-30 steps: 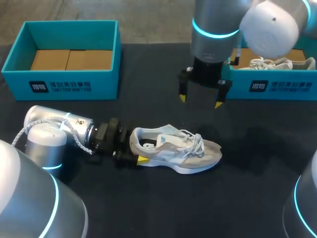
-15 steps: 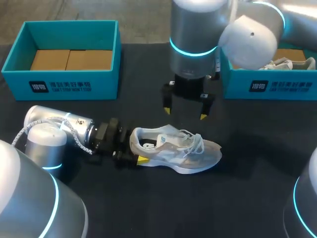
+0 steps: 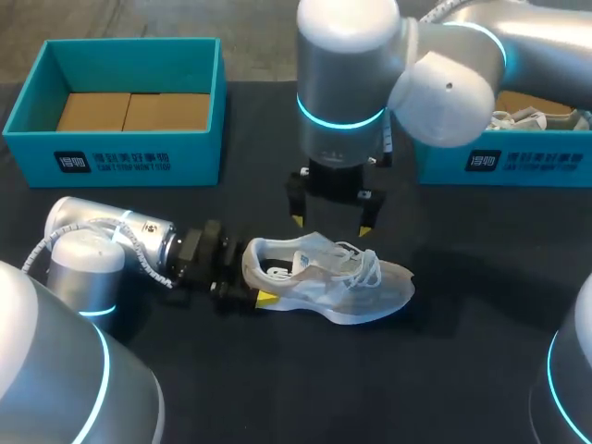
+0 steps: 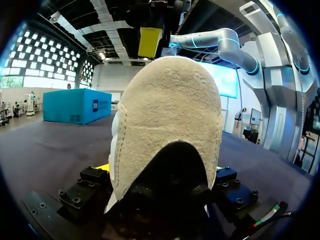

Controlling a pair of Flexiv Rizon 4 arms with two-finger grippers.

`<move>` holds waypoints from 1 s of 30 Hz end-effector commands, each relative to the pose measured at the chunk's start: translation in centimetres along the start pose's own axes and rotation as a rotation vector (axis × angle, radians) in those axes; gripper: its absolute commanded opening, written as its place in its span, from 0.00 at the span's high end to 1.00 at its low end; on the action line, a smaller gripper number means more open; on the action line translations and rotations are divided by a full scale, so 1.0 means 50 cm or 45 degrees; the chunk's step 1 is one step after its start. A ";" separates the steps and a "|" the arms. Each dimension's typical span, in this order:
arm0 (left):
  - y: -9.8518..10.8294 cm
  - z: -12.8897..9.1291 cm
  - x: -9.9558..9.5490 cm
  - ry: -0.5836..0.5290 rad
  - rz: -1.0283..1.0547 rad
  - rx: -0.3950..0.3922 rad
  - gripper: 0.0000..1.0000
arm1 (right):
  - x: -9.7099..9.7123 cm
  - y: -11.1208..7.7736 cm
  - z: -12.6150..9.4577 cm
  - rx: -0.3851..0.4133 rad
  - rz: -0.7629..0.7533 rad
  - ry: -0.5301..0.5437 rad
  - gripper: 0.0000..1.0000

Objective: Take the shoe out of the shoebox, open the shoe tongue, remove and reinsert the insole, then place the shoe into the shoebox

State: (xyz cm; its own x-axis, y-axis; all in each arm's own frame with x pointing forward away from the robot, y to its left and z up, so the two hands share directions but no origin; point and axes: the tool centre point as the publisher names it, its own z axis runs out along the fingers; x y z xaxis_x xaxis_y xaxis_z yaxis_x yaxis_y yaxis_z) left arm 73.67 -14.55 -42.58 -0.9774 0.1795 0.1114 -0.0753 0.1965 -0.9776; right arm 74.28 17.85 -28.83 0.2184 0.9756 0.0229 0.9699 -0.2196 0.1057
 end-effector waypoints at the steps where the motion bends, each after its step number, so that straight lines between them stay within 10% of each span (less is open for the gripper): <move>1: 0.002 -0.001 0.000 -0.002 0.001 0.000 1.00 | 0.024 -0.014 0.018 -0.006 0.008 -0.040 0.00; 30: 0.002 -0.001 0.000 -0.002 0.001 0.000 1.00 | 0.071 -0.051 0.040 0.075 -0.043 -0.080 0.00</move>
State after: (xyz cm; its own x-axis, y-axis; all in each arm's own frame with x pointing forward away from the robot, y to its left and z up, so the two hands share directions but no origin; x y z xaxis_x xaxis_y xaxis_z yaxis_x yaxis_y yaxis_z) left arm 73.67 -14.56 -42.58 -0.9774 0.1796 0.1113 -0.0753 0.1964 -0.9776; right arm 73.16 21.12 -30.75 0.1656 0.9858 -0.0264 0.9857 -0.1646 0.0370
